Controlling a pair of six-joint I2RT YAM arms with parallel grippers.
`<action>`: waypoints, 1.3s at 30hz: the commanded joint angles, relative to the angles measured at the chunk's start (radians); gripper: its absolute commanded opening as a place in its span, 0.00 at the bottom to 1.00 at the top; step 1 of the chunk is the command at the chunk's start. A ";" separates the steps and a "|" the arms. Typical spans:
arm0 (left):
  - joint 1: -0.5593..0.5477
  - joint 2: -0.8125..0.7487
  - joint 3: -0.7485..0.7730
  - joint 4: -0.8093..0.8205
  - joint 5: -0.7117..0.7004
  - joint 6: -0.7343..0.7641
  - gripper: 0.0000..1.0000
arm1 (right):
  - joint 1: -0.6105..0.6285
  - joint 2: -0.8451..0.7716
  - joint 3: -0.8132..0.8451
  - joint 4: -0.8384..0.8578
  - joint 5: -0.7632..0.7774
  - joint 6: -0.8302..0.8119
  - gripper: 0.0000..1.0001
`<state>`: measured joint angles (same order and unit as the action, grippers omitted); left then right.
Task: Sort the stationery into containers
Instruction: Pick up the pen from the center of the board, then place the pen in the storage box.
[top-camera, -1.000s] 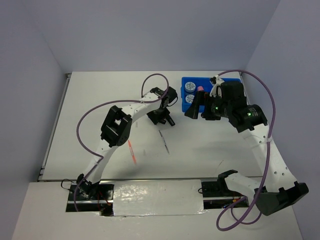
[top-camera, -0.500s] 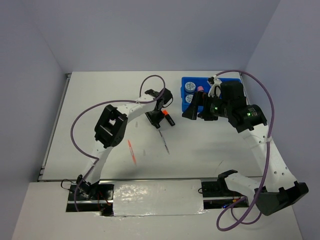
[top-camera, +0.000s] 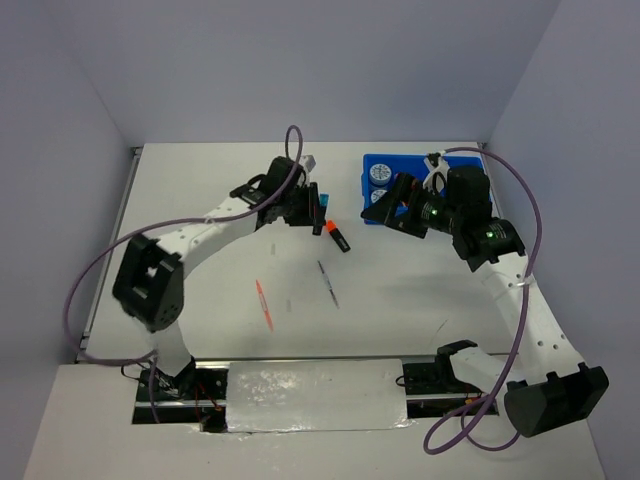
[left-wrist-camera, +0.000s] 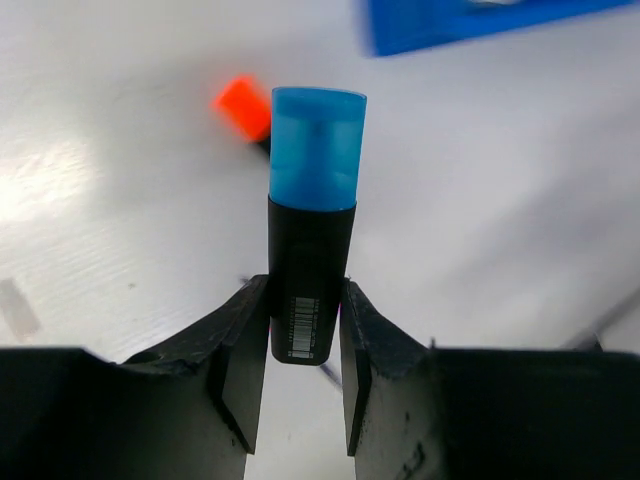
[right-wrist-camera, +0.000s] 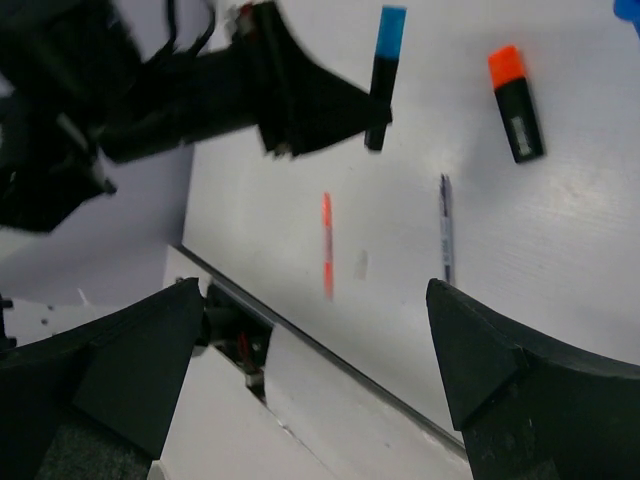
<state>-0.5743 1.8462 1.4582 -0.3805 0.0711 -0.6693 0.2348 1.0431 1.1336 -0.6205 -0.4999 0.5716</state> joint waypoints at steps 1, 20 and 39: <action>-0.038 -0.183 -0.092 0.202 0.281 0.206 0.00 | -0.003 0.003 -0.001 0.212 -0.003 0.137 1.00; -0.102 -0.482 -0.226 0.219 0.408 0.270 0.01 | 0.281 0.175 0.045 0.283 0.262 0.296 0.72; -0.053 -0.507 -0.062 -0.196 -0.053 0.228 0.99 | -0.087 0.503 0.438 0.093 0.483 -0.287 0.00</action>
<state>-0.6525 1.3838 1.3460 -0.4213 0.1989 -0.4255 0.2405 1.4647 1.4094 -0.4500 -0.1551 0.5655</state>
